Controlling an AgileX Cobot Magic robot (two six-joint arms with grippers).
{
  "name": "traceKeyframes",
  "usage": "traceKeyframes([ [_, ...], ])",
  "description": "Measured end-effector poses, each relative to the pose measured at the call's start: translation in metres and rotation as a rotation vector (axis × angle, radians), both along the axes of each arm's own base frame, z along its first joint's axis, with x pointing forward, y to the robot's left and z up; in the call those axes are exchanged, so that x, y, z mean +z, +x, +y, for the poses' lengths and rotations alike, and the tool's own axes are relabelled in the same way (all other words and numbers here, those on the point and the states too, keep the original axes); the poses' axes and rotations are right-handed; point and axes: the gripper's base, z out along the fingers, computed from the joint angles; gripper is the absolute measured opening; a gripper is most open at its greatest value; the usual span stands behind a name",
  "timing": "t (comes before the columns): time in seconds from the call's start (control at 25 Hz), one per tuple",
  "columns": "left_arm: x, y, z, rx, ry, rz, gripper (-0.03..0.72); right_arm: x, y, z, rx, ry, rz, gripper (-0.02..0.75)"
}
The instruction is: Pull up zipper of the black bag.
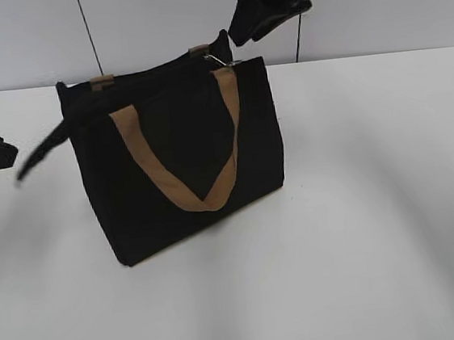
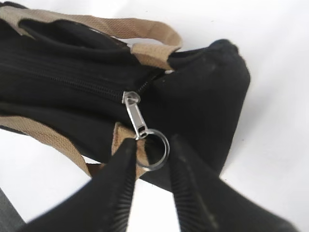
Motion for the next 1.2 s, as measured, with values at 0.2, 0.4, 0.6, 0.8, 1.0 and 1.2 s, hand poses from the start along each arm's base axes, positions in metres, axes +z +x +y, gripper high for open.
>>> traceKeyframes([
  [0.2, 0.001, 0.0, -0.001, 0.083, -0.093, 0.05, 0.54, 0.016, -0.003, -0.009, -0.016, 0.005, -0.041, 0.42],
  [0.4, 0.013, 0.005, 0.001, 0.207, -0.181, 0.141, 0.617, 0.032, -0.012, -0.015, 0.036, -0.055, -0.091, 0.463],
  [0.6, 0.046, 0.016, 0.021, 0.442, -0.056, 0.228, 0.567, 0.049, -0.024, -0.04, -0.009, -0.28, -0.134, 0.468],
  [0.8, 0.088, 0.022, 0.045, 0.693, 0.076, 0.19, 0.536, 0.08, -0.036, -0.074, -0.197, -0.419, -0.193, 0.47],
  [1.0, 0.125, 0.002, 0.046, 0.734, 0.082, 0.126, 0.529, 0.121, -0.06, -0.108, -0.302, -0.354, -0.261, 0.47],
  [1.2, 0.136, -0.049, 0.041, 0.725, 0.079, 0.139, 0.527, 0.142, -0.126, -0.134, -0.355, -0.284, -0.27, 0.47],
])
